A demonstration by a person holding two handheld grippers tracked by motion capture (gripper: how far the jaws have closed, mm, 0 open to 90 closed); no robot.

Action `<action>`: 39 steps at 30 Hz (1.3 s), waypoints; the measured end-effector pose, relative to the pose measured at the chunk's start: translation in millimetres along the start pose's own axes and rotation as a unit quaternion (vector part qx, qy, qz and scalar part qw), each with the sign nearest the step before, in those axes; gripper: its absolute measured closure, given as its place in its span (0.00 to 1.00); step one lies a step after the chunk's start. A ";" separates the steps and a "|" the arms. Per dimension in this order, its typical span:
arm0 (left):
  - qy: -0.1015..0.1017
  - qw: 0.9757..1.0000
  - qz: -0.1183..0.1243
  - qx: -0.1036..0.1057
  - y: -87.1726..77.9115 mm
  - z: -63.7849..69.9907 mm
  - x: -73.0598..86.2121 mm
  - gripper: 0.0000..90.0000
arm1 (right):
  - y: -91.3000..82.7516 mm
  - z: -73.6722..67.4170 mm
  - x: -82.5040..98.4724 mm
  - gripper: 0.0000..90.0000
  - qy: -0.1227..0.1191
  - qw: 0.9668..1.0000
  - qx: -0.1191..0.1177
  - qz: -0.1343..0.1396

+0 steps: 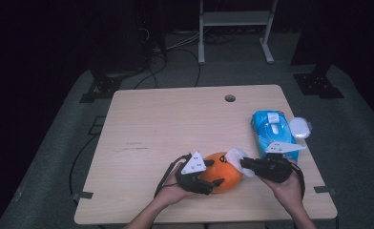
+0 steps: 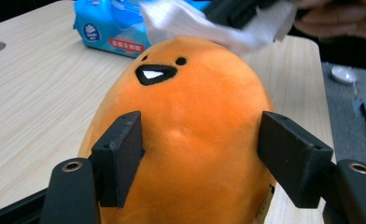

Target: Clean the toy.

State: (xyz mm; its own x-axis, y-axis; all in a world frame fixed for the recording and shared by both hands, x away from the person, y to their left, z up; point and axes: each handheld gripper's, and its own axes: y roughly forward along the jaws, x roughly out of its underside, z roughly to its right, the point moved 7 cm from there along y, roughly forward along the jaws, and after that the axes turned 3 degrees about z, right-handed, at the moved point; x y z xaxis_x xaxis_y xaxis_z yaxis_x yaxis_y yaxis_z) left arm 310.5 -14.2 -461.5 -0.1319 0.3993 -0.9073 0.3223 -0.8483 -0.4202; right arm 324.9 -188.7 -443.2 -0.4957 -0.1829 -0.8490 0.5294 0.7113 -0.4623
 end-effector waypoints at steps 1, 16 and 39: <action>0.005 1.000 -0.002 0.008 -0.1 2.5 -0.2 0.34 | -1.8 -0.7 -1.4 0.93 0.000 1.000 0.003 0.005; 0.007 0.995 -0.022 0.092 5.6 -8.6 -17.5 0.17 | -1.8 -4.9 22.1 0.92 -0.012 0.998 -0.043 -0.041; 0.049 0.997 -0.046 0.036 20.6 -13.3 -16.7 0.59 | -6.6 8.5 20.3 0.92 0.007 1.000 -0.017 -0.008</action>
State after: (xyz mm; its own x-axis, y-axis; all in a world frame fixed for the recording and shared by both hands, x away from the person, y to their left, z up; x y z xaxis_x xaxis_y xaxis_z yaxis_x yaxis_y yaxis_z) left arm 331.8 -33.7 -454.9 -0.0649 0.5062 -0.8600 0.2451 -0.8273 -0.5055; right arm 317.2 -202.8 -459.5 -0.5141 -0.1841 -0.8377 0.4986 0.7306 -0.4666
